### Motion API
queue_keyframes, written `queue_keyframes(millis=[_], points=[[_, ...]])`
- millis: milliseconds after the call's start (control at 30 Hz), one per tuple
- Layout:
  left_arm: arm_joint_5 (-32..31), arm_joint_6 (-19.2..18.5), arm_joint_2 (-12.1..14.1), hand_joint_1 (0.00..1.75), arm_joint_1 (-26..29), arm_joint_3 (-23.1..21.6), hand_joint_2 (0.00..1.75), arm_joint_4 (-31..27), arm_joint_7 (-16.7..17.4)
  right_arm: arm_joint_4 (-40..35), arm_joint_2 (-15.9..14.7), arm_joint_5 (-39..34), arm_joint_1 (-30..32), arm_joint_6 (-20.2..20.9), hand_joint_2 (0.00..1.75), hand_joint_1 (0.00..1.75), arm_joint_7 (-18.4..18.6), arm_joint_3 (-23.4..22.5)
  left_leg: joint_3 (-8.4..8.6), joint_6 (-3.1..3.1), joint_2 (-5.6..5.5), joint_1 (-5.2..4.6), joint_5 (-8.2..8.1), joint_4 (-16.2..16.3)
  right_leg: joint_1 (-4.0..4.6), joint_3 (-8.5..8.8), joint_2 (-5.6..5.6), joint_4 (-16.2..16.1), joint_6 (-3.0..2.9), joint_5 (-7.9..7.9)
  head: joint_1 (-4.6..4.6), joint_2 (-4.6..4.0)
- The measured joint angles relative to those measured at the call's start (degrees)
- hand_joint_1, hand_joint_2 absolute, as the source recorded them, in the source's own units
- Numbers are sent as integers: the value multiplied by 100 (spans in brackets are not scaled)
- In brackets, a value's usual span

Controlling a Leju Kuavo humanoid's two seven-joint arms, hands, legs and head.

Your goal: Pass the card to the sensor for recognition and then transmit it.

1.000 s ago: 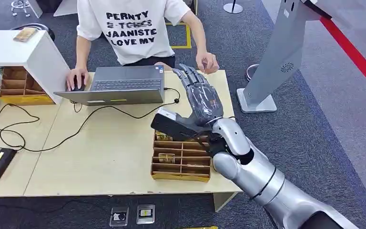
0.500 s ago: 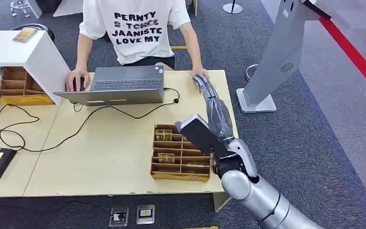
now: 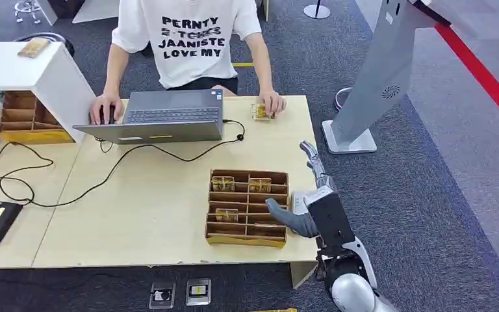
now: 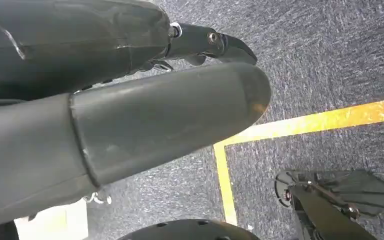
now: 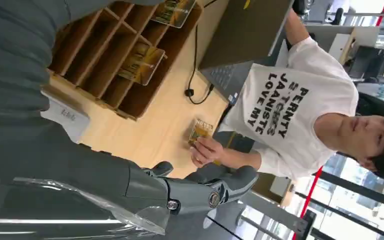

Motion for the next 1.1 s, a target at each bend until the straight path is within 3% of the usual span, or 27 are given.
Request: queue_keyframes(millis=[1100], points=[[2,-2,0,0,0,4,0,0,-4,-422,-159,-15,271,28,175,0,-2,-284,0,0,0,0,1,0,0,0,2,0,0,0,0,0]])
